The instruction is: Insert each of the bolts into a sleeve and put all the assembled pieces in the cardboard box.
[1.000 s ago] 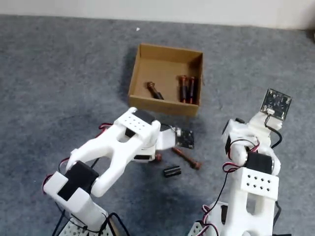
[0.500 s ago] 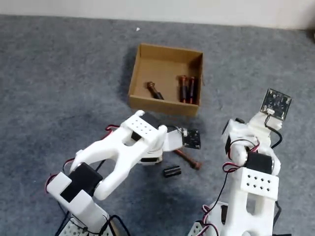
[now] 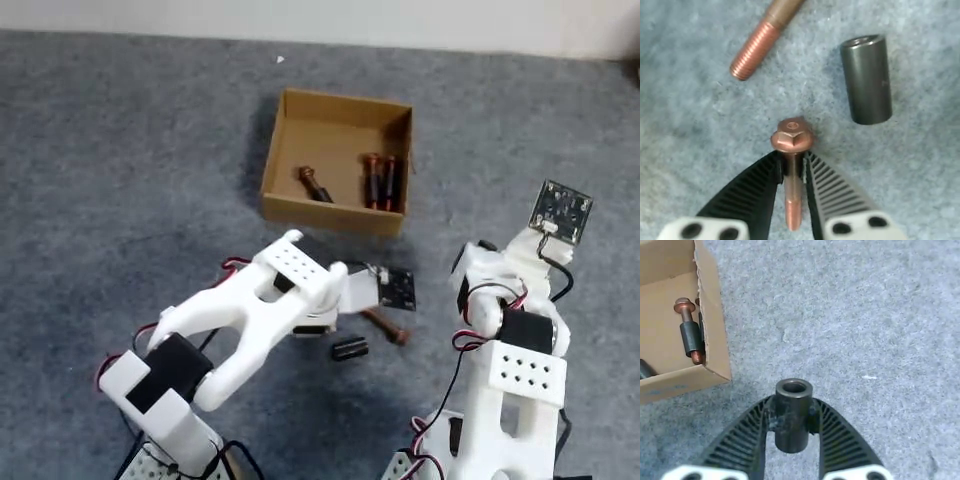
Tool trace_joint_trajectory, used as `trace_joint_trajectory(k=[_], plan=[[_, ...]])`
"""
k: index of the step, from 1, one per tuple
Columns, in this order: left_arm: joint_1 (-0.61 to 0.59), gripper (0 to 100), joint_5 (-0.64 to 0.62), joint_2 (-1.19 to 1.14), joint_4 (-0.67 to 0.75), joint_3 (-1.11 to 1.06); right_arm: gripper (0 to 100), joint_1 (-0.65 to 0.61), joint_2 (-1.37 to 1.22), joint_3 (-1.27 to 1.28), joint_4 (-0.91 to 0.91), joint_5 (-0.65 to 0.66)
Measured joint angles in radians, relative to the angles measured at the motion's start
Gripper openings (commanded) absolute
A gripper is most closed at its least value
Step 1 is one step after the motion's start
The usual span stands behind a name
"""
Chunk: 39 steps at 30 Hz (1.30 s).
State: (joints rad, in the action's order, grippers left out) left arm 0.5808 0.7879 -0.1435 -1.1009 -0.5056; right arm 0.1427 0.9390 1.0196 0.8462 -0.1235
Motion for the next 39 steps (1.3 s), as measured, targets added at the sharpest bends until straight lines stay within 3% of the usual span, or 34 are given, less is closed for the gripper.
trace_joint_trajectory(k=[5,12,21,30,34,39], plan=[[0.002,0,0.000,0.000,-0.002,0.000,0.5,0.000,0.002,0.000,0.000,0.000],[-0.006,0,-0.097,0.138,-0.058,0.000,0.5,0.000,0.002,0.000,0.000,0.000],[-0.120,0,-0.336,0.493,-0.143,-0.002,0.5,-0.005,0.058,0.002,0.061,0.000],[-0.172,0,-0.792,0.776,-0.152,-0.058,0.5,-0.256,0.370,0.063,0.089,0.000],[-0.166,0,-0.895,0.916,-0.144,-0.114,0.5,-0.344,0.497,0.158,0.058,0.000],[-0.170,0,-0.996,1.131,-0.015,-0.216,0.5,-0.448,0.603,0.315,-0.075,0.000]])
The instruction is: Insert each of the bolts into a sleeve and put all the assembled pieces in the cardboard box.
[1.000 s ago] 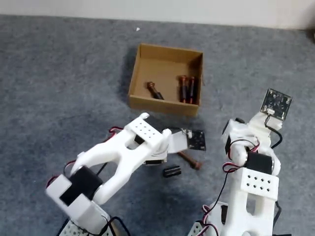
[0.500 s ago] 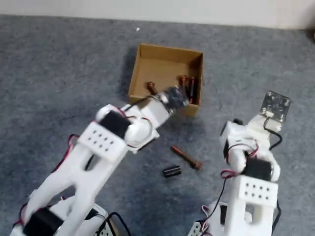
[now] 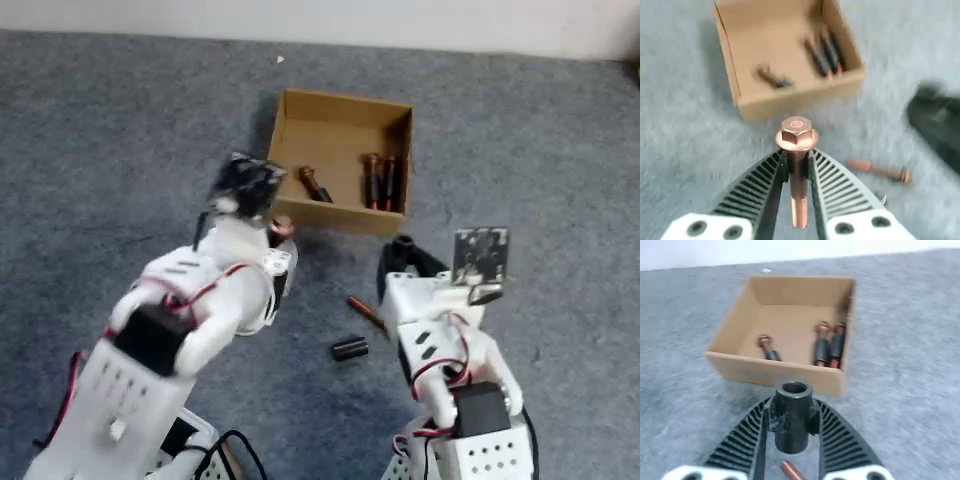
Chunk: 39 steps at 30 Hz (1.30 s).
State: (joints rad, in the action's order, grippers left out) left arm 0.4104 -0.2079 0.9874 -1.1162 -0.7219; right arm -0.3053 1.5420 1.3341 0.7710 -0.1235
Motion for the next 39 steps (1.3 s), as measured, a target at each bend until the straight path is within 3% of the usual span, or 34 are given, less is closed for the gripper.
trace_joint_trajectory(k=[9,16,24,33,39], plan=[[-0.038,0,-0.117,0.233,0.276,-0.210,0.5,-0.164,0.213,0.250,-0.175,0.003],[-0.043,0,-0.229,0.282,0.367,-0.221,0.5,-0.285,0.273,0.336,-0.285,0.137],[0.032,0,-0.313,0.282,0.397,-0.255,0.5,-0.324,0.273,0.336,-0.330,0.149],[0.081,0,-0.318,0.282,0.694,-0.437,0.5,-0.327,0.273,0.336,-0.330,0.150],[0.081,0,-0.311,0.284,0.729,-0.454,0.5,-0.327,0.273,0.336,-0.330,0.150]])
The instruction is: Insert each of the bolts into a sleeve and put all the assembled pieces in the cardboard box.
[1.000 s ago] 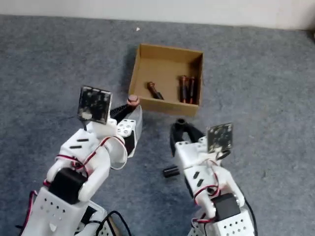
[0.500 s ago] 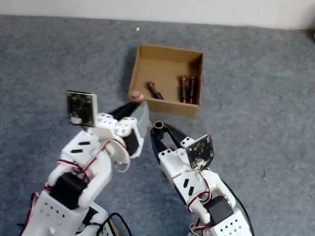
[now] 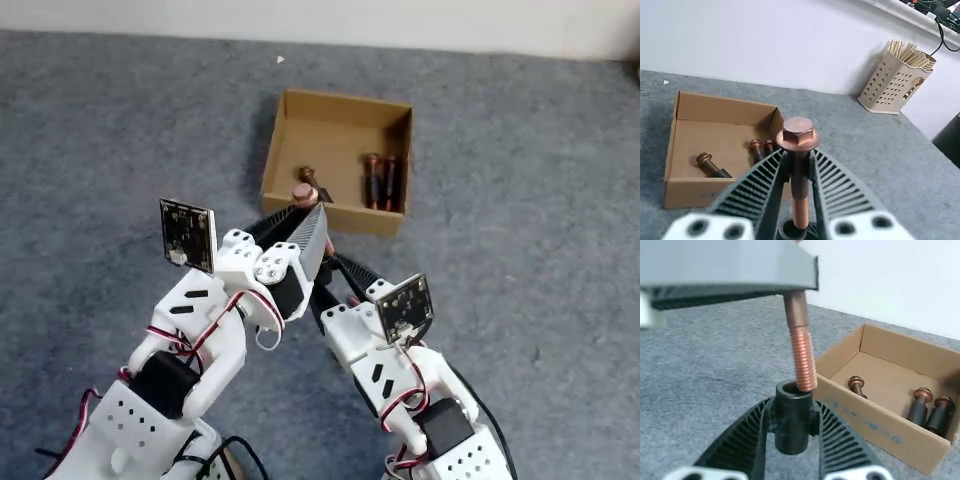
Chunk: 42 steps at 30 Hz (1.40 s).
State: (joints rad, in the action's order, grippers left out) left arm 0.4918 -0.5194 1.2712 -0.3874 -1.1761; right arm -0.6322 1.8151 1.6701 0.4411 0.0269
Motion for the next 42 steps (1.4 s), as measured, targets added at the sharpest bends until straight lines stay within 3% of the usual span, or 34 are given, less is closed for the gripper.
trace_joint_trajectory(k=[18,24,27,31,42], plan=[[0.009,0,0.089,0.008,-0.135,-0.002,0.5,0.011,-0.002,0.000,0.002,0.003],[0.034,1,0.382,0.008,-0.181,-0.002,0.5,0.011,-0.002,0.002,0.002,0.003],[0.061,10,0.468,0.008,-0.210,-0.002,0.5,0.011,-0.002,0.002,0.002,0.003],[0.068,19,0.488,0.008,-0.288,-0.002,0.5,0.012,0.000,0.002,0.002,0.003],[0.000,20,0.497,0.011,-0.612,0.161,0.5,0.012,-0.002,0.002,0.003,0.003]])
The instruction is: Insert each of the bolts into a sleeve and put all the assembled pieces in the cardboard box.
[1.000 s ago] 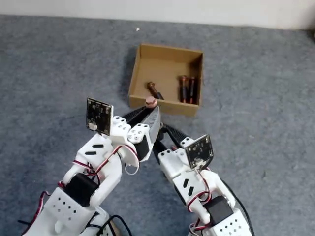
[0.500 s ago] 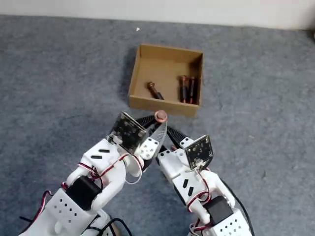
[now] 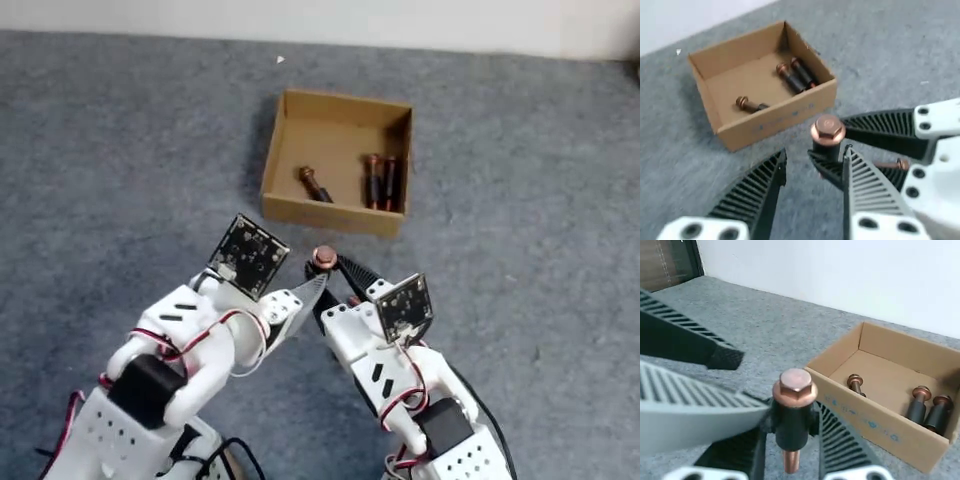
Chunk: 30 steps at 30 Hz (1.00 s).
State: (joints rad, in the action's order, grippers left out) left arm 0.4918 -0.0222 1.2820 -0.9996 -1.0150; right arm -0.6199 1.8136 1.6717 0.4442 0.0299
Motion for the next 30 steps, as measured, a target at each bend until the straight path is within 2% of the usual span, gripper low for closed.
trace_joint_trajectory(k=[4,9,12,15,20,26,30], plan=[[-0.055,20,0.002,-0.002,-0.084,0.041,0.5,0.021,0.000,0.000,-0.002,0.000],[-0.189,19,0.002,0.034,-0.094,0.041,0.5,0.080,0.000,0.000,-0.002,0.000],[-0.242,11,0.002,0.123,-0.094,0.018,0.5,0.091,0.000,0.000,0.031,0.000],[-0.259,5,0.002,0.249,-0.094,-0.048,0.5,0.091,0.000,-0.002,0.123,0.000],[-0.262,5,0.034,0.500,-0.094,-0.183,0.5,0.095,0.000,-0.054,0.295,0.000],[-0.307,5,0.046,0.517,-0.094,-0.287,0.5,0.094,-0.005,-0.183,0.400,0.057],[-0.365,5,0.046,0.520,-0.094,-0.362,0.5,0.094,-0.110,-0.279,0.402,0.064]])
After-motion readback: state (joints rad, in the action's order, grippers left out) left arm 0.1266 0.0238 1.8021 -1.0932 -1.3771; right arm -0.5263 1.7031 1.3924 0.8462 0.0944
